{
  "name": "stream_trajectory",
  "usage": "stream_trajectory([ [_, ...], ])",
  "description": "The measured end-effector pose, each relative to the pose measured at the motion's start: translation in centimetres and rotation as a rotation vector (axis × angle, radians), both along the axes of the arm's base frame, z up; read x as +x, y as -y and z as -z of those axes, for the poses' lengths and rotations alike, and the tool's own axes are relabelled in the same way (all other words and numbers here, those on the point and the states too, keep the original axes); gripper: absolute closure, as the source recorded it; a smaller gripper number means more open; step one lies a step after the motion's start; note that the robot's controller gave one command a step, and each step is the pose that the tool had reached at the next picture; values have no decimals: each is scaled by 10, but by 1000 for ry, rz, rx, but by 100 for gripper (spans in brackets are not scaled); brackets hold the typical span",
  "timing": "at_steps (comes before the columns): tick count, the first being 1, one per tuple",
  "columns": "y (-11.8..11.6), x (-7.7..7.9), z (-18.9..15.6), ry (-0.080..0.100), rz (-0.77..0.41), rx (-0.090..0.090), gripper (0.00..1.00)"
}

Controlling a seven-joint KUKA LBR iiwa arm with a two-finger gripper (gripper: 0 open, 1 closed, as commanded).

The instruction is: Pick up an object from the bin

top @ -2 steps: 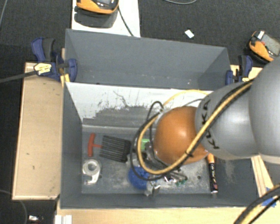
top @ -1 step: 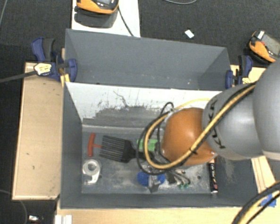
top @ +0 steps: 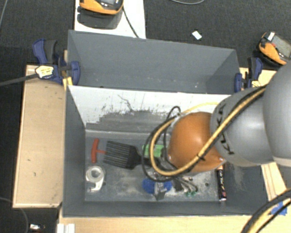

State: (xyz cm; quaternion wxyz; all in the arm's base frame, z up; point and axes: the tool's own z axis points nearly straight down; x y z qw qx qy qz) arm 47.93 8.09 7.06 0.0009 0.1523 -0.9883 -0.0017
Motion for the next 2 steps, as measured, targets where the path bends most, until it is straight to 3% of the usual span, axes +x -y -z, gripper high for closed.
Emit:
stream_trajectory([
  [2,0,-2,-77,-6,5,-1,100],
])
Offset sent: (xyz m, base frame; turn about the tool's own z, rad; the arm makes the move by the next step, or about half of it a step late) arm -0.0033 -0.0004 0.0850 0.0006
